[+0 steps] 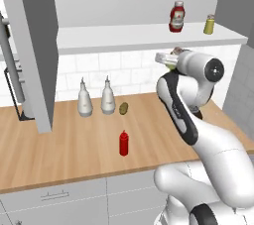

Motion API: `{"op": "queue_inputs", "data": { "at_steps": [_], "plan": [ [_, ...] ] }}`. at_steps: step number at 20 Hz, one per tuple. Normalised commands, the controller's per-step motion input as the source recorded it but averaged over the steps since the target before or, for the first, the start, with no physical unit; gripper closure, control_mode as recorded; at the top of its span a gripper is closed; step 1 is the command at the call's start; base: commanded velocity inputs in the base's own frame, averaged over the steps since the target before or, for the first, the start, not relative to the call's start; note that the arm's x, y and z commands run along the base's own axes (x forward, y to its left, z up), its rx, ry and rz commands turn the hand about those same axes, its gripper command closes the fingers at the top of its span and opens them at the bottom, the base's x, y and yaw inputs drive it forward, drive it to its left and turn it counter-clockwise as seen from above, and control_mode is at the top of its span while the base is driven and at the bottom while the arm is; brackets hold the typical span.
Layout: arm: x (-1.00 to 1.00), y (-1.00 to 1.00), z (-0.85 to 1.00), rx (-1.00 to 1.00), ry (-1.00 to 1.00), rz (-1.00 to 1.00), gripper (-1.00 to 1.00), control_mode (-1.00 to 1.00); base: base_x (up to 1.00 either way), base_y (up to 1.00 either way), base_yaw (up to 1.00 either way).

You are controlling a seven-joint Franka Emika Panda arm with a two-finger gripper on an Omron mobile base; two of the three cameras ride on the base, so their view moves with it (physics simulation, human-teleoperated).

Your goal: Put the shaker and condiment bottle from the counter next to their counterparts in the cabinet.

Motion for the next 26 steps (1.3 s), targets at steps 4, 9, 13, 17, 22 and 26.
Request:
{"op": "queue_inputs", "data": {
  "at_steps": [4, 9, 13, 17, 22, 26],
  "plan": [
    [-0.01, -0.21, 0.75, 0.0, 0.02, -0.22, 1.0, -1.0, 0.0, 0.0, 0.0],
    [0.0, -0.34, 0.55, -0.05, 0.14, -0.24, 1.0, -1.0, 0.0, 0.0, 0.0],
    [0.07, -0.39, 0.27, -0.02, 0.18, -0.2, 1.0, -1.0, 0.0, 0.0, 0.0],
    [0.05, -0.56, 0.01, 0.0, 0.07, -0.1, 1.0, -1.0, 0.0, 0.0, 0.0],
    [0.12, -0.67, 0.0, 0.0, 0.02, -0.02, 1.0, -1.0, 0.0, 0.0, 0.0],
    [0.35, -0.53, 0.0, 0.0, 0.07, -0.04, 1.0, -1.0, 0.0, 0.0, 0.0]
  ]
}}
